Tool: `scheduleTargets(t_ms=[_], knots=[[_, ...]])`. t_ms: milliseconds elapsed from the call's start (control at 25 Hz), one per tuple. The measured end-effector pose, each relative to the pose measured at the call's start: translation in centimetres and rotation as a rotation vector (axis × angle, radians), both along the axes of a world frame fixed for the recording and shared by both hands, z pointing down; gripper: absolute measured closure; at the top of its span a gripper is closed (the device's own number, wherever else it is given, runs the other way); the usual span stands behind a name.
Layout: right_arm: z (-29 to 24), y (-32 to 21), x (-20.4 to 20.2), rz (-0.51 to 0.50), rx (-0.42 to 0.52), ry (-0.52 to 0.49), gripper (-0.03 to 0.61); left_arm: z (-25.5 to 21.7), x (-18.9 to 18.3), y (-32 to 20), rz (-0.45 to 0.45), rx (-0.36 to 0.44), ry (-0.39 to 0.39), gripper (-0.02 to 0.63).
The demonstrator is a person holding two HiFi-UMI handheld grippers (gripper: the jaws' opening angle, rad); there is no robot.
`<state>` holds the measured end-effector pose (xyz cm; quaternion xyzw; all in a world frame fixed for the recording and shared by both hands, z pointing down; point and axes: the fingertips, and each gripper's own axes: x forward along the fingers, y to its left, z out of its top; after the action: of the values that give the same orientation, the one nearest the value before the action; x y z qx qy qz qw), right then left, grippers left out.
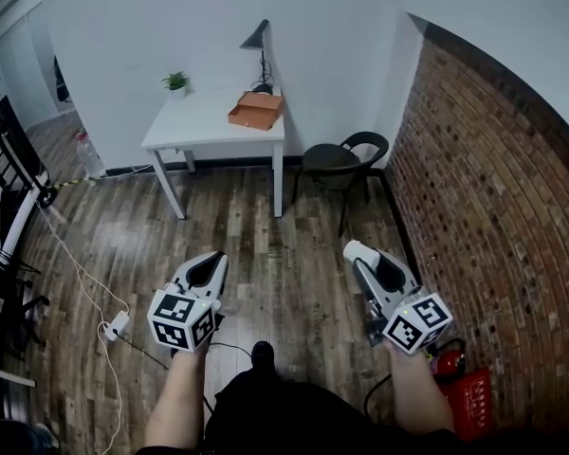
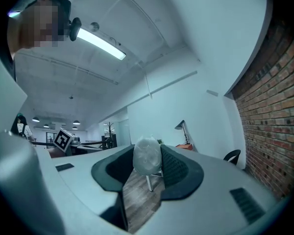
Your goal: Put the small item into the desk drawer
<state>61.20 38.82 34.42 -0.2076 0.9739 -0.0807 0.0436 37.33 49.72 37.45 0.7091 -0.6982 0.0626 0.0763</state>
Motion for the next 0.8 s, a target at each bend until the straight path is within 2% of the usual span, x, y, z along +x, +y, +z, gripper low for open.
scheduleTargets(t_ms=[360,600,800], knots=[[1.0,-6.3,-5.1,-0.001,-0.022,0.032,0.422,1.6,-4.7,-6.2,0.005,-0.008,0.024,0.594],[1.6,-11.9,-11.7,-0.001,-0.027,0.062,0.422,2.2,-11.3,-11.9,0.003,-0.016,0.033,0.594],[2.8,-16.6,-18.0,0.012,-0.071,0.090,0.422,3.4,-17.3,-17.2,0.024,-0.048,0.062,0.594]])
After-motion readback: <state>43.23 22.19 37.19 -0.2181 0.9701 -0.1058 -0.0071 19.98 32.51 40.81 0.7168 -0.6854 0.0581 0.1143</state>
